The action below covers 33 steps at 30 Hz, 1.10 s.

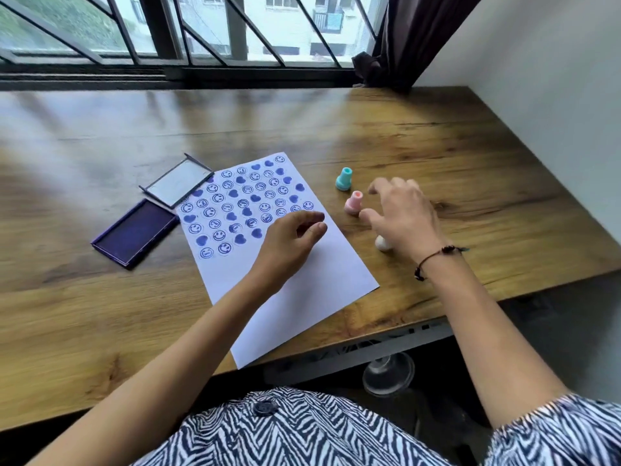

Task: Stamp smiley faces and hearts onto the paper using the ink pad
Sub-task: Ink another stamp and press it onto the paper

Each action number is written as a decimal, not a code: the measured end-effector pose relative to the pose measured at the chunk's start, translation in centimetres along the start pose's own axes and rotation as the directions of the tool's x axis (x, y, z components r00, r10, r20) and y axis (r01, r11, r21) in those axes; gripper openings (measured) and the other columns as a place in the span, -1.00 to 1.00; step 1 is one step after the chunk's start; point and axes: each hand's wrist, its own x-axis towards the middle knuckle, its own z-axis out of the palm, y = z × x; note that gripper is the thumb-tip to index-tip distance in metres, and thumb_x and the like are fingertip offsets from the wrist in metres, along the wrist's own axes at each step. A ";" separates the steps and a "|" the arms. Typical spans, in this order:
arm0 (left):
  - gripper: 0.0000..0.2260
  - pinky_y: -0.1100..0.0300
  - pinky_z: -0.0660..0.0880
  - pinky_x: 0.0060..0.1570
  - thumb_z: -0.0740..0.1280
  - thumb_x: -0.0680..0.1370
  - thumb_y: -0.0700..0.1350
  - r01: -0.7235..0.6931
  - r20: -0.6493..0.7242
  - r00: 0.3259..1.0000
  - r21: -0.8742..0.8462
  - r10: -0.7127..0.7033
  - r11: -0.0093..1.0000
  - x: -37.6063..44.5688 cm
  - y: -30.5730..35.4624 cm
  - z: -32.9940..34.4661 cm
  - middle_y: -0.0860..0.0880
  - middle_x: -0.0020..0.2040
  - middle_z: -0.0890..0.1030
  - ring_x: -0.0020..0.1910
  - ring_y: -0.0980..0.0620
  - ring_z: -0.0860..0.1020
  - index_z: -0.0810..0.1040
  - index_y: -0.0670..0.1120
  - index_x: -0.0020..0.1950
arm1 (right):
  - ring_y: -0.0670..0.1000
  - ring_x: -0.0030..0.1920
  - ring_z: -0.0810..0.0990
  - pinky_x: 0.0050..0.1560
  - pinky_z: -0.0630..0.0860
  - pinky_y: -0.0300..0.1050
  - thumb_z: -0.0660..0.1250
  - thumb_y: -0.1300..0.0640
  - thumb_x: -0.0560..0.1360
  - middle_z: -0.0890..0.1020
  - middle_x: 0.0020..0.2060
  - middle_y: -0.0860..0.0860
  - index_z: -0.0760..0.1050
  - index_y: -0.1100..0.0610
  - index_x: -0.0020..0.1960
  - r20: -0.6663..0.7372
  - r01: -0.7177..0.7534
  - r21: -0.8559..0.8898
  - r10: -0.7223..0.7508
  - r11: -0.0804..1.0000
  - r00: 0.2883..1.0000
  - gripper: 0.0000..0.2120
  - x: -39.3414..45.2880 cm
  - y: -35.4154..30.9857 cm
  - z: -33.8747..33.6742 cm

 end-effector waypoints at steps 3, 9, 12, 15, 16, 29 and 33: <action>-0.80 0.23 0.44 0.06 0.30 0.49 -0.14 0.018 0.000 1.000 -0.025 -0.018 1.000 -0.1 0.0 0.2 -0.01 -0.01 0.61 -0.06 0.16 0.54 0.55 -0.10 0.10 | 0.23 0.14 0.44 0.06 0.45 0.04 0.29 0.06 0.46 0.56 0.08 0.21 0.44 0.16 0.17 0.066 0.004 -0.041 -0.001 0.999 0.998 -0.68 2.1 -0.7 0.7; -0.83 0.10 0.49 0.10 0.30 0.48 -0.19 0.044 -0.106 0.993 -0.145 -0.060 0.988 -0.2 -0.4 -2.6 -0.03 -0.12 0.59 -0.09 0.05 0.55 0.53 -0.08 0.06 | -0.01 -0.15 0.61 -0.19 0.46 -0.23 0.32 0.25 0.38 0.70 -0.19 0.16 0.57 0.19 -0.17 -0.013 0.051 0.357 -0.050 0.933 0.999 -0.93 2.4 -3.5 1.6; -0.82 0.13 0.52 0.03 0.31 0.48 -0.19 0.062 -0.129 0.987 -0.206 -0.090 0.977 -0.3 -0.6 -4.0 -0.04 -0.16 0.61 -0.13 0.01 0.58 0.51 -0.10 0.07 | -0.28 -0.43 0.54 -0.31 0.47 -0.40 0.39 0.25 0.36 0.68 -0.38 -0.02 0.56 0.03 -0.26 0.084 -0.010 0.739 -0.077 0.674 0.994 -0.87 1.5 -6.0 1.2; -0.83 0.27 0.51 -0.20 0.35 0.45 -0.10 0.038 -0.169 0.982 -0.254 -0.083 0.966 -1.1 -1.0 -6.2 -0.02 -0.22 0.65 -0.23 0.05 0.63 0.57 -0.12 0.01 | -0.18 -0.46 0.53 -0.35 0.50 -0.26 0.42 0.22 0.34 0.62 -0.42 -0.04 0.56 0.00 -0.29 0.150 -0.048 0.846 -0.151 0.531 0.977 -0.86 1.0 -9.2 1.5; -0.85 0.25 0.52 -0.22 0.37 0.44 -0.06 0.027 -0.185 0.980 -0.250 -0.075 0.968 -1.4 -1.2 -7.0 0.00 -0.26 0.67 -0.25 0.06 0.63 0.60 -0.08 -0.04 | -0.15 -0.46 0.53 -0.37 0.50 -0.25 0.44 0.22 0.33 0.62 -0.44 -0.04 0.56 0.02 -0.29 0.153 -0.051 0.866 -0.165 0.498 0.974 -0.88 0.9 -10.2 1.7; -0.91 0.31 0.53 -0.32 0.31 0.46 -0.24 -0.098 -0.521 0.825 -0.511 -0.217 0.854 -7.7 -4.3 -15.5 0.01 -0.38 0.62 -0.43 0.08 0.55 0.57 -0.17 -0.24 | -0.03 -0.33 0.54 -0.23 0.48 -0.14 0.33 0.34 0.40 0.61 -0.33 0.06 0.56 0.20 -0.16 0.033 0.319 0.800 -0.569 0.508 0.822 -0.92 -0.8 -22.9 3.3; -0.83 0.36 0.49 -0.40 0.27 0.48 -0.26 -0.145 -0.614 0.732 -0.563 -0.294 0.813 -8.7 -5.2 -16.9 0.05 -0.49 0.58 -0.50 0.13 0.52 0.51 -0.19 -0.32 | 0.13 -0.21 0.55 -0.18 0.42 -0.04 0.37 0.31 0.38 0.61 -0.21 0.21 0.57 0.28 -0.15 -0.200 0.632 0.577 -0.661 0.518 0.724 -0.94 1.6 -26.3 2.6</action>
